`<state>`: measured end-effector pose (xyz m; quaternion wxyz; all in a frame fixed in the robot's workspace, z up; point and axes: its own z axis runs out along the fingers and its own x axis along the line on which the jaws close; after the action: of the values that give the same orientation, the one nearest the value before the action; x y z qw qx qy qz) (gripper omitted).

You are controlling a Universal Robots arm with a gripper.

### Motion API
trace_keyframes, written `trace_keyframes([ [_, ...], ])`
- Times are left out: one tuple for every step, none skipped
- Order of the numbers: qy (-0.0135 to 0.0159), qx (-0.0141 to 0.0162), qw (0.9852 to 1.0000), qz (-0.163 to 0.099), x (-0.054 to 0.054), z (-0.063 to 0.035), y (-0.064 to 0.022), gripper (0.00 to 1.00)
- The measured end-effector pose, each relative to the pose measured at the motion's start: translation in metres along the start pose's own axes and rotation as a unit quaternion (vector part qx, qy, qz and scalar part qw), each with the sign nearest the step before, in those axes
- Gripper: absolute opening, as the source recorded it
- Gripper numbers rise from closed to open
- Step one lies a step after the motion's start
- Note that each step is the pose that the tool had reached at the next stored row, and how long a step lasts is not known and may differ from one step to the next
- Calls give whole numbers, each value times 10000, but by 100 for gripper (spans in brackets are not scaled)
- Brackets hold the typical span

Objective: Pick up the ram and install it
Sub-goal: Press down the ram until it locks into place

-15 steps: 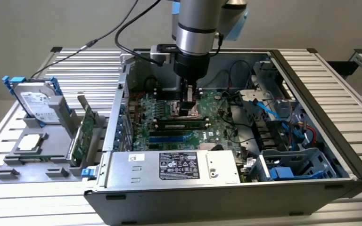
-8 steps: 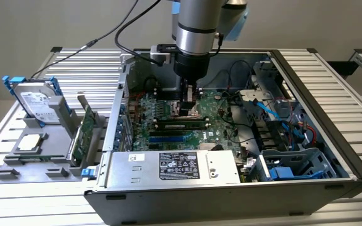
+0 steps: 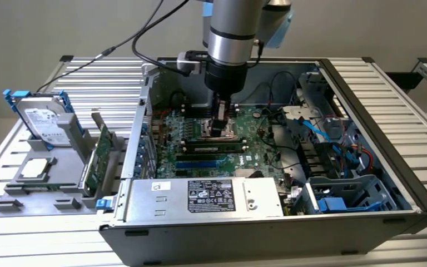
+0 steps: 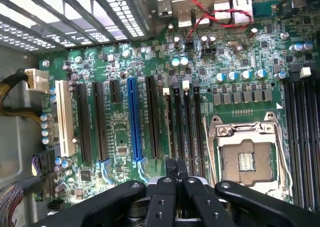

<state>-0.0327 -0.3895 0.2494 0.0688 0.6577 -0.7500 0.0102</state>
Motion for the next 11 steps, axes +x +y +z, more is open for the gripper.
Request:
trace_keyframes([
  [-7,-11,10000,91,0,0,0,11],
  [-14,-21,9998,179,0,0,0,11],
  [-20,-31,9996,267,0,0,0,11],
  [-26,-40,9994,342,0,0,0,11],
  [-30,-48,9991,410,0,0,0,11],
  [-32,-55,9989,470,0,0,0,11],
  [-36,-62,9986,532,0,0,0,11],
  [-39,-69,9982,598,0,0,0,11],
  [-43,-77,9977,666,0,0,0,11],
  [-46,-84,9973,731,0,0,0,11],
  [-50,-91,9968,794,0,0,0,11],
])
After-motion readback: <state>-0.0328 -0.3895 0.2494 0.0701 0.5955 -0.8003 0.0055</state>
